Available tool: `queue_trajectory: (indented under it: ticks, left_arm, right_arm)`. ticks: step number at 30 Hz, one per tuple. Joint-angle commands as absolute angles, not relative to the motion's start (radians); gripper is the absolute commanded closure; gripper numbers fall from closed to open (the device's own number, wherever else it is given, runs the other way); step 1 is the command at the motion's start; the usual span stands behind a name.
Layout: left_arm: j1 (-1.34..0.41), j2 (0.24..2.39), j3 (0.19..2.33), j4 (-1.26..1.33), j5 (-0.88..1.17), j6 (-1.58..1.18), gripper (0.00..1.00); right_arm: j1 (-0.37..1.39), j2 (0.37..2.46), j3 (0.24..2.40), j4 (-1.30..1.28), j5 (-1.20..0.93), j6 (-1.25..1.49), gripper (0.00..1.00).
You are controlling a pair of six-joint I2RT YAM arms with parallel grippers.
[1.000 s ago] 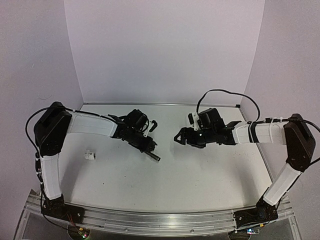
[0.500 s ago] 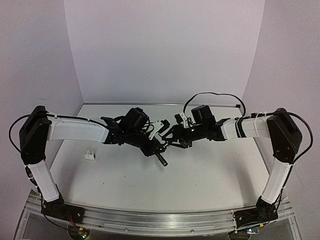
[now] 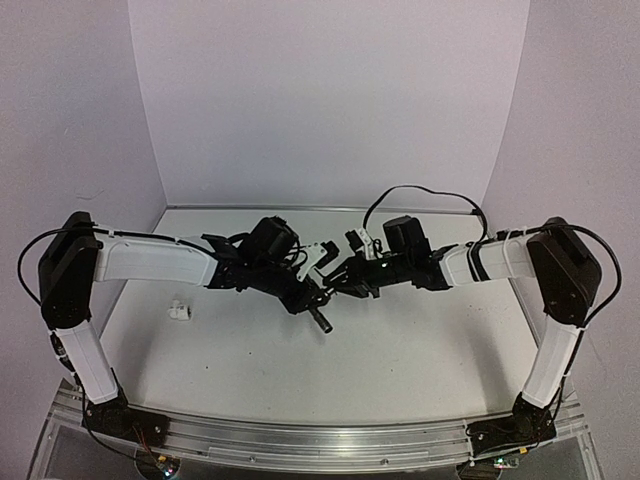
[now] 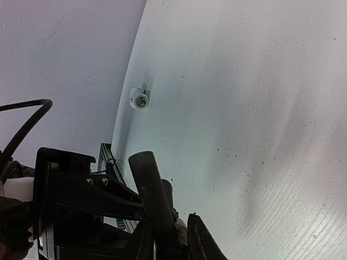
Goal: Install the water faucets
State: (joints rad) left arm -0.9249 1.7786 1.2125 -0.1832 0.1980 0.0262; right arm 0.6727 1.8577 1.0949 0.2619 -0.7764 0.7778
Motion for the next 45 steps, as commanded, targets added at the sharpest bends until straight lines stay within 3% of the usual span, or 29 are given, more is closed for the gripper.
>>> queue_trajectory:
  ticks: [1,7,9,13,15,20,23,27,29,32,36,42,45]
  left_arm:
    - [-0.930,1.741,1.230,-0.109,0.105,0.016,0.91]
    - [-0.928,1.675,1.220,-0.109,0.081,-0.085,0.20]
    - [-0.928,1.639,1.212,-0.108,0.098,-0.132,0.09]
    - [-0.923,1.575,1.186,-0.109,0.103,-0.244,0.00]
    - [-0.892,1.561,1.171,-0.108,0.140,-0.371,0.00]
    - [-0.772,1.580,1.066,0.081,0.521,-0.659,0.00]
    - [-0.765,1.592,1.032,0.136,0.569,-0.722,0.03]
    - [-0.751,1.574,0.998,0.136,0.517,-0.703,0.03]
    - [-0.751,1.595,0.998,0.134,0.546,-0.670,0.04]
    - [-0.760,1.664,1.019,0.115,0.558,-0.614,0.14]
    - [-0.805,1.801,1.134,-0.033,0.453,-0.533,0.26]
    - [-0.880,1.959,1.303,-0.182,0.277,-0.426,0.29]
    - [-0.895,1.999,1.337,-0.198,0.225,-0.404,0.31]
  right_arm:
    - [0.683,1.858,1.068,0.362,-0.802,0.844,1.00]
    - [0.683,1.770,0.965,0.514,-0.661,0.865,1.00]
    - [0.683,1.741,0.941,0.542,-0.609,0.852,1.00]
    - [0.683,1.698,0.886,0.641,-0.516,0.864,1.00]
    - [0.683,1.670,0.843,0.715,-0.475,0.879,1.00]
    - [0.685,1.629,0.793,0.855,-0.395,0.841,1.00]
    - [0.693,1.620,0.797,0.855,-0.345,0.813,1.00]
    - [0.695,1.631,0.918,0.417,-0.226,0.791,1.00]
    - [0.697,1.632,0.902,0.371,-0.233,0.764,1.00]
    - [0.695,1.618,0.867,0.290,-0.188,0.720,0.99]
    - [0.692,1.583,0.897,0.098,-0.083,0.635,0.76]
    - [0.689,1.503,0.868,0.029,0.000,0.560,0.46]
    - [0.688,1.500,0.874,0.000,0.015,0.540,0.39]
